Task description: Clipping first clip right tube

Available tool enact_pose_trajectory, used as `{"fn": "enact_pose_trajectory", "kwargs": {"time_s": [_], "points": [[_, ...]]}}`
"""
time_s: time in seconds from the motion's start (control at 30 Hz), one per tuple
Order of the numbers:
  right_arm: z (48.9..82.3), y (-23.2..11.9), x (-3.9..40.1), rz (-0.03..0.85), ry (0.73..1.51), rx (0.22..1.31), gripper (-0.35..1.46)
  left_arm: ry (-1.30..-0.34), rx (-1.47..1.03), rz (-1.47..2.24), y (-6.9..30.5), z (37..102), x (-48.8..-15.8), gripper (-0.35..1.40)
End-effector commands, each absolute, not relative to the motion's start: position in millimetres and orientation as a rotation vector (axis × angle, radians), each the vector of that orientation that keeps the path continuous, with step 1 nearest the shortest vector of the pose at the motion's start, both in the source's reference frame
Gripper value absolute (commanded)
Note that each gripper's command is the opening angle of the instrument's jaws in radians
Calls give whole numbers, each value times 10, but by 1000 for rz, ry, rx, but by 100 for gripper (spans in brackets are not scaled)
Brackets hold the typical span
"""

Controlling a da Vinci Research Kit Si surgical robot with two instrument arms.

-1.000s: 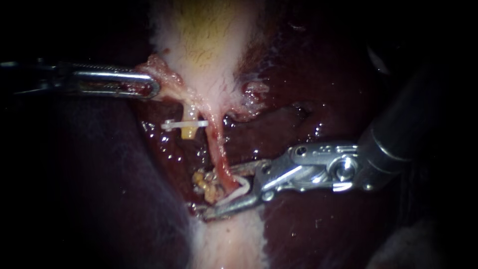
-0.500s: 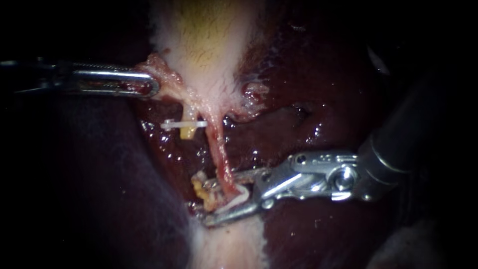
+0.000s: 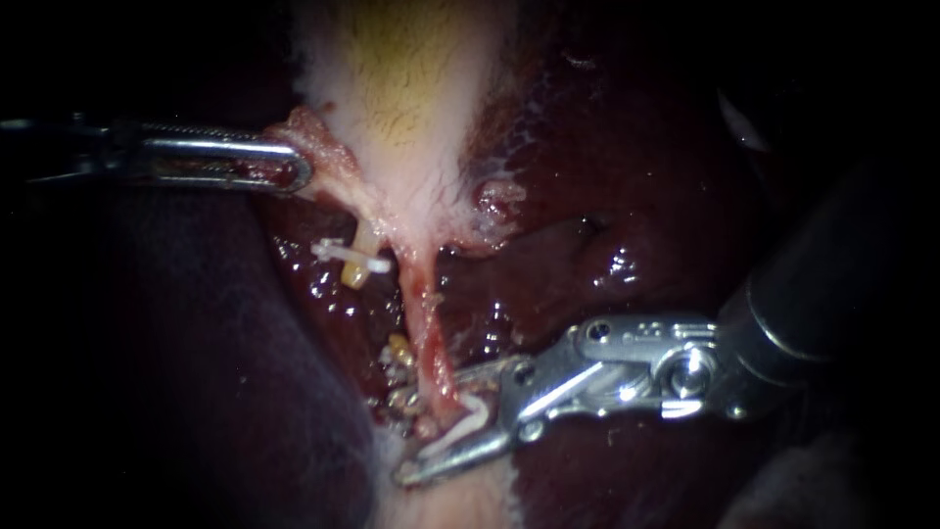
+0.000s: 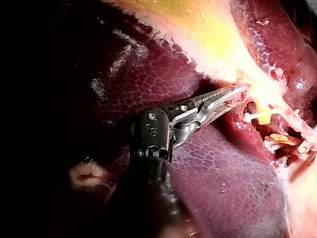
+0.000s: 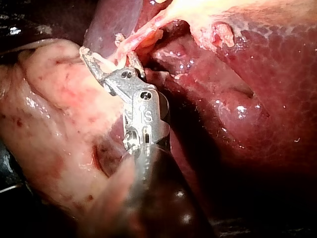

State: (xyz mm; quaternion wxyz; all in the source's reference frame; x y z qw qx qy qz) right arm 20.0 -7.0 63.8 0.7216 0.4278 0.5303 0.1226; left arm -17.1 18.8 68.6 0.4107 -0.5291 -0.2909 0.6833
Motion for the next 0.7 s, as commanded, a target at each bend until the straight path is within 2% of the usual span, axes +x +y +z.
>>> {"fn": "enact_pose_trajectory", "kwargs": {"time_s": [0.03, 0.3, 0.43, 0.57, 0.7], "points": [[641, -68, 198, 279, 1172, 937, 34, -732, -1332, 1720, 188, 685, -171, -35], [647, -58, 191, 321, 1182, 900, -3, -729, -1331, 1719, 189, 686, -171, -35], [647, -58, 188, 342, 1173, 902, -35, -729, -1331, 1719, 189, 686, -171, -35], [648, -57, 187, 384, 1120, 926, -35, -729, -1331, 1719, 190, 687, -170, -35], [649, -59, 185, 373, 1114, 944, -35, -729, -1331, 1719, 190, 687, -170, -35]]}}
